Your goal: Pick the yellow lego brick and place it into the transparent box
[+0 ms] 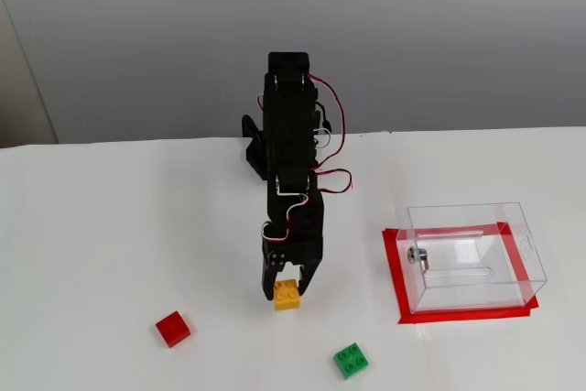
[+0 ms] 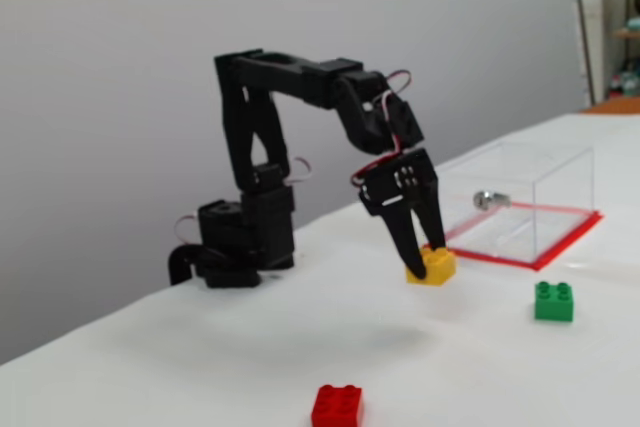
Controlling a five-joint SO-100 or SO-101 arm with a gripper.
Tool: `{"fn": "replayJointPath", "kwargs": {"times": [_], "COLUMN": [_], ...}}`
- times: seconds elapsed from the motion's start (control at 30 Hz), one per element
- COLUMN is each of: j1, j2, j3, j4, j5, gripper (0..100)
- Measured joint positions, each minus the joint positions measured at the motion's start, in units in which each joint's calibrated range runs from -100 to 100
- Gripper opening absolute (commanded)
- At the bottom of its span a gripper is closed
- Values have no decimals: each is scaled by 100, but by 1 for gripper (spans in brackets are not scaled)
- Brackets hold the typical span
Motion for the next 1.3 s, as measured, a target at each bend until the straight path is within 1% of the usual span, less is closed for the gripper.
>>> {"fn": "replayJointPath", "kwargs": {"times": [0.1,0.27,0.6,0.7,0.9,1.13,1.3], "j1": [-32,-363,-459,-705,-1239,-1976,-2596], "j2": [-220,-685,-2021,-2165,-1996,-1133,-474], "j3": [-9,-9,-9,-9,-318,-812,-1377], "j4": [214,463,1037,1045,908,514,437], "j5": [0,-20,-278,-313,-528,-752,-821], "gripper": [14,14,14,14,14,14,14]}}
